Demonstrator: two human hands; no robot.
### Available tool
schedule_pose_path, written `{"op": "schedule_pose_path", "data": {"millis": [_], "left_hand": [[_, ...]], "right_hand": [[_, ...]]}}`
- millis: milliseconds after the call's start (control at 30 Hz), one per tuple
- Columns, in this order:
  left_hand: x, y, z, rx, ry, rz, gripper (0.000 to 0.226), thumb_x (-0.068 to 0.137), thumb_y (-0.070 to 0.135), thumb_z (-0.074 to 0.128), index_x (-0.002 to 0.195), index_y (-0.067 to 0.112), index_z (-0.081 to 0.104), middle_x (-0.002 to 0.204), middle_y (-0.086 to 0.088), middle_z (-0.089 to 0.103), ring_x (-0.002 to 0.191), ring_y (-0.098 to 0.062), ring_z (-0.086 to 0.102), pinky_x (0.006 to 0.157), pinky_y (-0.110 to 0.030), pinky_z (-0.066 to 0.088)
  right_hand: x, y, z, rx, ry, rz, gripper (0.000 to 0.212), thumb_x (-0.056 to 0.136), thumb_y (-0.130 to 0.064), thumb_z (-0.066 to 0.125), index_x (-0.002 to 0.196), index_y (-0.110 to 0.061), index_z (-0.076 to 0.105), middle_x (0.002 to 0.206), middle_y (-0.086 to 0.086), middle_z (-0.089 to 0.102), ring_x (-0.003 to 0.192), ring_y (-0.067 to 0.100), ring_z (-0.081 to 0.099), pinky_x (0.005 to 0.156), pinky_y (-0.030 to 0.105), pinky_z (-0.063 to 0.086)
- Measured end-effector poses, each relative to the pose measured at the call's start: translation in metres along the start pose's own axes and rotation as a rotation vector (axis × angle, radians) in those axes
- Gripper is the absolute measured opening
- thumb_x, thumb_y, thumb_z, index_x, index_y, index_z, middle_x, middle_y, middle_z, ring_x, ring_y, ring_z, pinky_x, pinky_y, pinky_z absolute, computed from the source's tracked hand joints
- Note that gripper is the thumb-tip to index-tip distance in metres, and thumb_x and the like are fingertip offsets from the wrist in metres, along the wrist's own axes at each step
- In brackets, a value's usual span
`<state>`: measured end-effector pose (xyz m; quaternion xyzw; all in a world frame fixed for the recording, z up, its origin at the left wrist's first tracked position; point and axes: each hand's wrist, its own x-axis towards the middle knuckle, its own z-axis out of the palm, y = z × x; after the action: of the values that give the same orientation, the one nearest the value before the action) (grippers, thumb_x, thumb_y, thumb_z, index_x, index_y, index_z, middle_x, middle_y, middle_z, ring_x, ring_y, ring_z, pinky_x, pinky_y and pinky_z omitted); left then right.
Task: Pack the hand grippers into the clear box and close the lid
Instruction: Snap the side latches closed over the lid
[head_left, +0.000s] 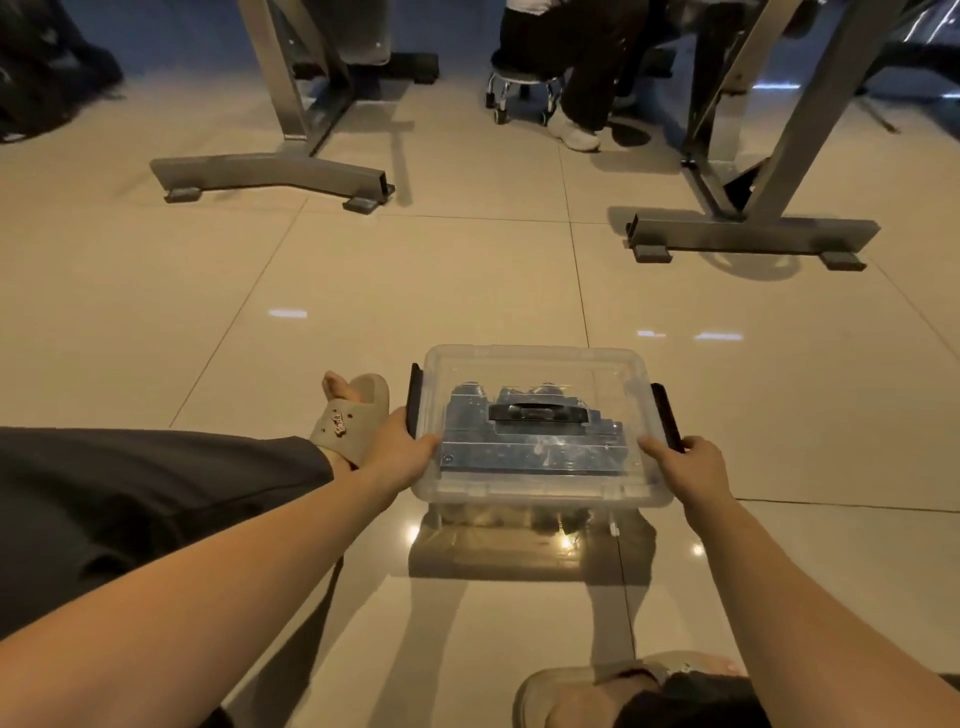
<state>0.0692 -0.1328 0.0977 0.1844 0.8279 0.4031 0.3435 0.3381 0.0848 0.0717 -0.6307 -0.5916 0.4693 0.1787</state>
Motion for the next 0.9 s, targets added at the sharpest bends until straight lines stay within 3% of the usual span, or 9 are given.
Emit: {"op": "schedule_pose_path", "data": {"millis": [133,233,433,600,833,900], "left_hand": [[-0.002,0.004,0.002,0.115,0.051,0.033,0.04,0.097,0.024,0.063,0.134,0.013,0.051,0.124,-0.009,0.063,0.108,-0.029,0.059,0.092,-0.041,0.049],[-0.004,0.006,0.006,0.267,0.083,0.069,0.033,0.099,0.026,0.057,0.13,0.015,0.054,0.119,-0.008,0.065,0.109,-0.032,0.062,0.093,-0.043,0.05],[0.0,0.009,0.004,0.279,0.085,0.065,0.033,0.098,0.024,0.058,0.129,0.013,0.056,0.118,-0.01,0.066,0.104,-0.031,0.062,0.085,-0.038,0.05],[0.002,0.013,-0.002,0.242,0.076,0.042,0.037,0.092,0.022,0.06,0.128,0.015,0.058,0.119,-0.01,0.067,0.1,-0.032,0.061,0.088,-0.042,0.053],[0.025,0.011,-0.021,0.15,-0.003,0.043,0.049,0.096,0.021,0.064,0.142,0.015,0.049,0.13,-0.01,0.061,0.104,-0.027,0.056,0.096,-0.043,0.05],[0.032,0.013,-0.036,0.097,-0.015,-0.01,0.054,0.093,0.016,0.068,0.142,0.012,0.049,0.129,-0.011,0.06,0.106,-0.028,0.057,0.098,-0.046,0.052]], "right_hand": [[-0.006,-0.017,0.005,-0.264,0.086,-0.106,0.035,0.089,-0.021,0.072,0.118,-0.003,0.068,0.102,0.015,0.07,0.079,0.03,0.059,0.069,0.033,0.047],[-0.008,-0.018,0.009,-0.307,0.094,-0.102,0.03,0.092,-0.016,0.066,0.118,-0.002,0.067,0.106,0.018,0.07,0.079,0.03,0.057,0.067,0.029,0.041],[-0.003,-0.018,0.011,-0.361,0.123,-0.12,0.024,0.088,-0.016,0.066,0.108,-0.003,0.07,0.102,0.018,0.071,0.077,0.031,0.059,0.066,0.03,0.044],[-0.002,-0.024,0.009,-0.293,0.082,-0.091,0.025,0.084,-0.01,0.067,0.107,-0.002,0.07,0.1,0.018,0.071,0.077,0.032,0.059,0.064,0.029,0.043],[0.001,-0.039,0.04,-0.057,0.078,-0.082,0.036,0.091,-0.009,0.058,0.126,-0.008,0.062,0.106,0.012,0.067,0.091,0.034,0.061,0.084,0.045,0.054],[0.0,-0.051,0.053,-0.048,0.079,-0.092,0.035,0.09,-0.008,0.058,0.125,-0.01,0.063,0.101,0.01,0.066,0.09,0.034,0.061,0.082,0.044,0.054]]}}
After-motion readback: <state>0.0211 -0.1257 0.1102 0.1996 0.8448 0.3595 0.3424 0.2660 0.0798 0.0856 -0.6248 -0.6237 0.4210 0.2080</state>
